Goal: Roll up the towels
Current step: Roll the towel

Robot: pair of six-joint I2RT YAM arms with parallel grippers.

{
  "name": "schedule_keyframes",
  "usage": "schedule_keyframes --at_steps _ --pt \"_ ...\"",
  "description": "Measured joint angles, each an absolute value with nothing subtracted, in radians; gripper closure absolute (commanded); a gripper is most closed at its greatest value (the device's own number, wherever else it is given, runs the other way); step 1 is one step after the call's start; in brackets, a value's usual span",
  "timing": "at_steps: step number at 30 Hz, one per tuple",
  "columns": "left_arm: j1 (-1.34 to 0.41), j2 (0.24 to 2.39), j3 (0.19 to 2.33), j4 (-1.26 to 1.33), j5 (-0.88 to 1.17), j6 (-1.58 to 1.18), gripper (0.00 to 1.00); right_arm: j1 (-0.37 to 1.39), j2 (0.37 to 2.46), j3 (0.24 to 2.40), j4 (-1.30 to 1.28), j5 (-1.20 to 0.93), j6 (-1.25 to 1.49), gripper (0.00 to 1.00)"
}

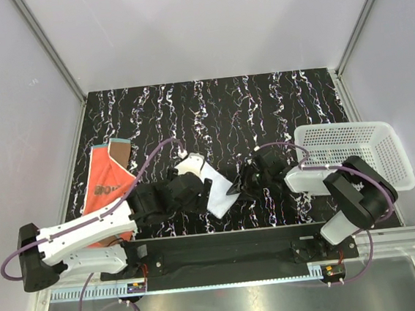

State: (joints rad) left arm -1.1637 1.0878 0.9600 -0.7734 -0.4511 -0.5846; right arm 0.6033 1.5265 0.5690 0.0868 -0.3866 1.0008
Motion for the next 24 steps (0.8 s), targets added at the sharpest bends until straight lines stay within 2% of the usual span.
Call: schedule_keyframes --at_steps 3,6,11,12,16,24 --pt "-1.164 1.088 0.909 -0.745 -0.433 -0.589 0.24 0.607 1.562 0.569 0.128 -0.388 1.013 0.64" --pt "-1.165 1.099 0.868 -0.709 -0.402 -0.593 0.25 0.609 1.572 0.568 0.129 -0.383 1.017 0.72" --pt "-1.224 1.196 0.862 -0.641 -0.403 -0.595 0.25 0.609 1.547 0.579 0.050 -0.364 1.005 0.78" --pt "-1.247 1.220 0.862 -0.627 -0.406 -0.595 0.25 0.609 1.533 0.586 0.019 -0.355 0.999 0.85" --pt "-1.344 1.320 0.866 -0.572 -0.442 -0.584 0.25 0.609 1.487 0.644 -0.106 -0.334 0.979 0.91" --pt "-1.441 1.498 0.917 -0.474 -0.503 -0.548 0.27 0.609 1.468 0.725 -0.233 -0.330 0.962 0.91"
